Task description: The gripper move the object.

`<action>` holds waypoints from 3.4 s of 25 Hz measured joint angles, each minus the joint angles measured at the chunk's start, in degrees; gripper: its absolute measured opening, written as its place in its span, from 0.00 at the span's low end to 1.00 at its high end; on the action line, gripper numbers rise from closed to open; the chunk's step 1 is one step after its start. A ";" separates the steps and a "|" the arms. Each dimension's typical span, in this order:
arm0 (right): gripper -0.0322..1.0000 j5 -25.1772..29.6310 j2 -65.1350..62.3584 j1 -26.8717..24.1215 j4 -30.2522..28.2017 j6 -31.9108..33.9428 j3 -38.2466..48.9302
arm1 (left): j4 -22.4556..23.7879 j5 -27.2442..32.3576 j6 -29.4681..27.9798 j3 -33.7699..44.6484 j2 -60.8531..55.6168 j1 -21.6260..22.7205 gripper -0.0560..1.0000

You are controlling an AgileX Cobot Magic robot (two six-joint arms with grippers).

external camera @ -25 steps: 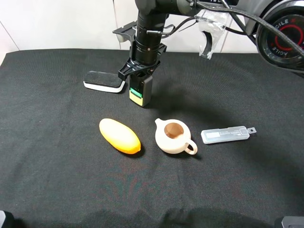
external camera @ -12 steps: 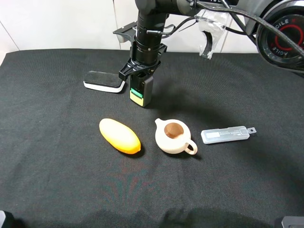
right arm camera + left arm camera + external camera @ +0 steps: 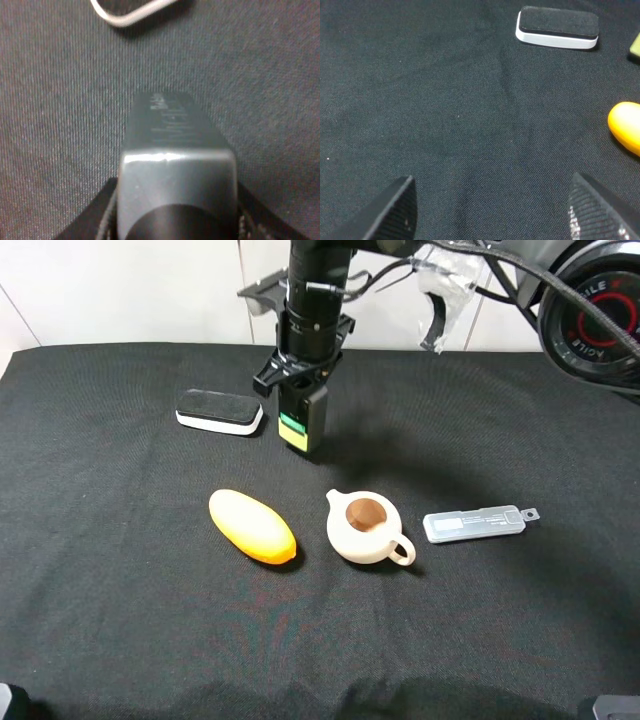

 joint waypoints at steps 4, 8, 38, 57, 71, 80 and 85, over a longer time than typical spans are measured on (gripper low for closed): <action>0.32 0.13 -0.82 0.00 -2.05 1.04 -0.19 | 0.00 0.00 0.00 0.00 0.00 0.00 0.69; 0.32 0.17 -2.04 -0.78 -3.47 2.80 -0.19 | 0.00 0.00 0.00 0.00 0.00 0.00 0.69; 0.32 0.25 -18.88 -22.65 -2.86 6.07 12.97 | 0.00 0.00 0.00 0.00 0.00 0.00 0.69; 0.32 -2.05 -36.85 -39.39 1.50 5.64 40.54 | 0.00 0.00 0.00 0.00 0.00 0.00 0.69; 0.32 -12.45 -52.04 -43.27 2.89 5.41 61.43 | 0.00 0.00 0.00 0.00 0.00 0.00 0.69; 0.32 -19.55 -55.00 -43.27 4.85 5.41 70.77 | 0.00 0.00 0.00 0.00 0.00 0.00 0.69; 0.32 -20.83 -55.07 -43.27 4.85 5.41 72.76 | 0.00 0.00 0.00 0.00 0.00 0.00 0.69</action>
